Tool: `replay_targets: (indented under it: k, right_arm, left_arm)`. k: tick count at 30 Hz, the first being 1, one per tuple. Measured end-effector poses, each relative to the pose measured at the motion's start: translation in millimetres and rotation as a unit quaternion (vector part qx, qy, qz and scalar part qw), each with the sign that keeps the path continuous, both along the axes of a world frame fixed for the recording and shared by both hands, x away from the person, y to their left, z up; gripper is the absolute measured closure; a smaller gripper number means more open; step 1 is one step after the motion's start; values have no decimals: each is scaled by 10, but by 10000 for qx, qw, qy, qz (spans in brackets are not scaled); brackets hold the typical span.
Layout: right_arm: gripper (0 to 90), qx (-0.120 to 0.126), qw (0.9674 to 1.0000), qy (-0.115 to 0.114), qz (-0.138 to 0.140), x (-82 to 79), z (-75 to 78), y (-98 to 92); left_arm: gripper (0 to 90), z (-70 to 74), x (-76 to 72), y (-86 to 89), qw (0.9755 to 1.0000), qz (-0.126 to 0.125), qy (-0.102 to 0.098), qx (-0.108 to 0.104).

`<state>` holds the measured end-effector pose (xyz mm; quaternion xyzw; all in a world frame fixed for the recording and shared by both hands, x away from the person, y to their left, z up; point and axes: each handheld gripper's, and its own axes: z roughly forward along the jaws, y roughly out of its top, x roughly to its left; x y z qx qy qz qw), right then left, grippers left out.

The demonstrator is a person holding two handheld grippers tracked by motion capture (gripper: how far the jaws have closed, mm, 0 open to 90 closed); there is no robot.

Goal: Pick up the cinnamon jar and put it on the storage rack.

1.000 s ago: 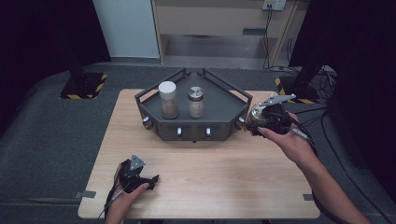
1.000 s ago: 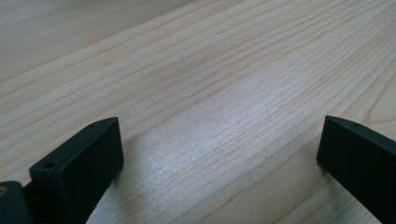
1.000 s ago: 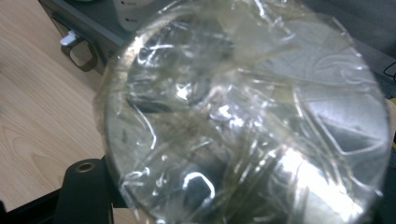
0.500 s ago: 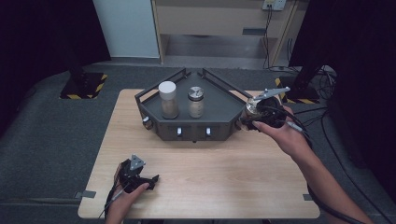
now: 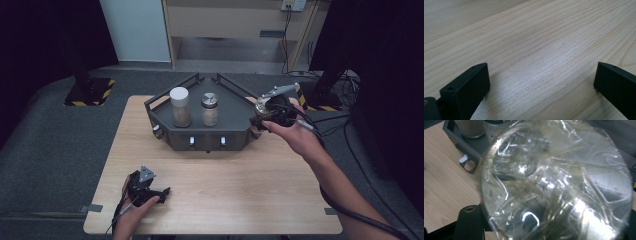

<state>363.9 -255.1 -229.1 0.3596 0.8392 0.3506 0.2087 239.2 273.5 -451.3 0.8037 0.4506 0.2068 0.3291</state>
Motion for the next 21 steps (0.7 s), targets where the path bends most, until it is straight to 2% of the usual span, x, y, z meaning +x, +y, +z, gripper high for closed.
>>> replay_targets:
  k: [11,21]
  right_arm:
    - [310,-44,10000,39,70,159,35,176]
    - [310,-25,10000,37,84,272,74,242]
  left_arm:
    - [0,-1,-1,-1,10000,3,-3,-3]
    - [0,-1,0,0,10000,-1,-2,-3]
